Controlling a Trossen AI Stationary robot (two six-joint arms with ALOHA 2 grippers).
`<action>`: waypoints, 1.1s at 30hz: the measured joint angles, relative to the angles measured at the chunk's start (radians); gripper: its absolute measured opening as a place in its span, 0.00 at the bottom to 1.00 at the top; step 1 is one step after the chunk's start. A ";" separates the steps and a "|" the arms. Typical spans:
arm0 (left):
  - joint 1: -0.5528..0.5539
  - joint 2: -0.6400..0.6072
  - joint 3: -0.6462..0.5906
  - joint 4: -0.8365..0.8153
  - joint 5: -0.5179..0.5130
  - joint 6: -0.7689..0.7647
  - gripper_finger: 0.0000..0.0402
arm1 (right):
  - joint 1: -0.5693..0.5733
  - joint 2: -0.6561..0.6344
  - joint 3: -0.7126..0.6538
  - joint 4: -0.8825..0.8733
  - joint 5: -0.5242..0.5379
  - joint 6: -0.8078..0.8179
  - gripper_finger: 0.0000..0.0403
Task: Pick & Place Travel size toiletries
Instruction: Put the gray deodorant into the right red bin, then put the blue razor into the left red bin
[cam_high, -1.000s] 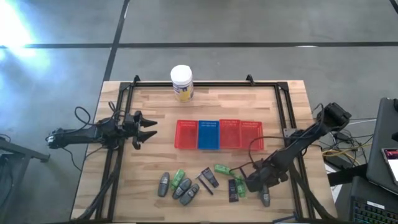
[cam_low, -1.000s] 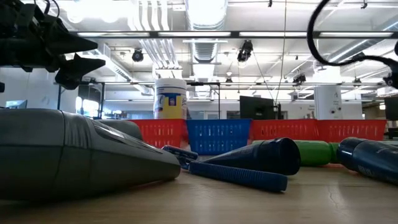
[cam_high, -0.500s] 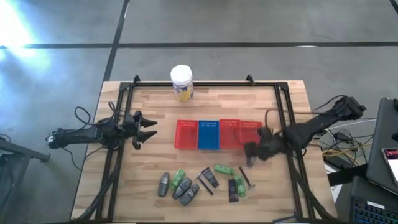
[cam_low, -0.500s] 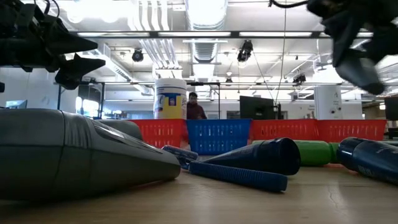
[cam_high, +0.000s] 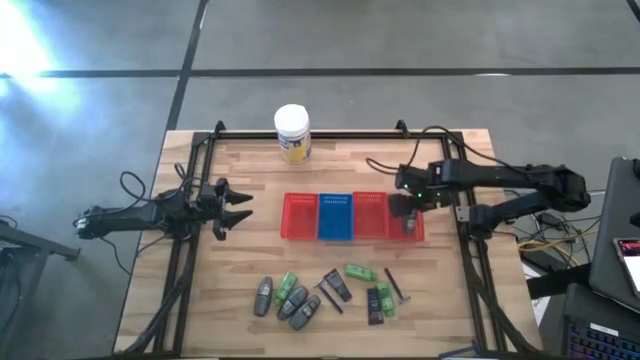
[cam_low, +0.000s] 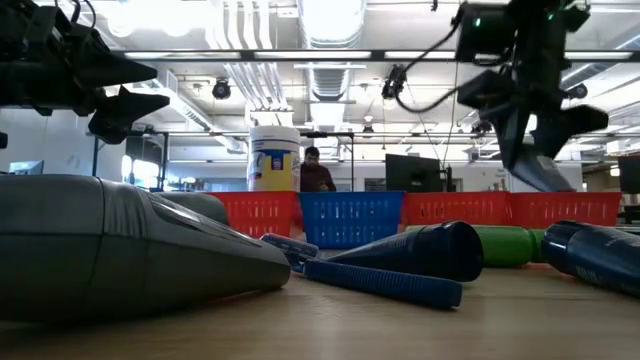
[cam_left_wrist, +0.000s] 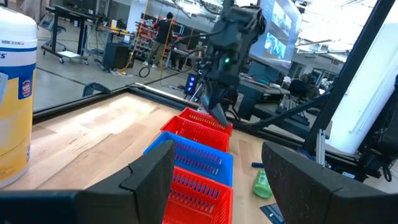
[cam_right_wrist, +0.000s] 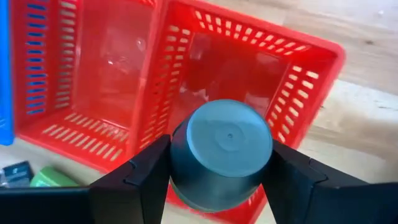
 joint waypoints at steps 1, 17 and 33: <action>0.000 0.000 0.000 0.000 0.000 0.000 0.62 | -0.015 0.007 -0.010 0.011 -0.003 -0.015 0.50; 0.000 0.000 0.000 0.000 0.000 0.000 0.62 | -0.011 0.085 0.022 0.011 0.034 -0.120 0.81; 0.000 0.000 0.000 0.000 0.000 0.000 0.62 | 0.521 0.098 0.104 -0.066 0.009 0.283 0.80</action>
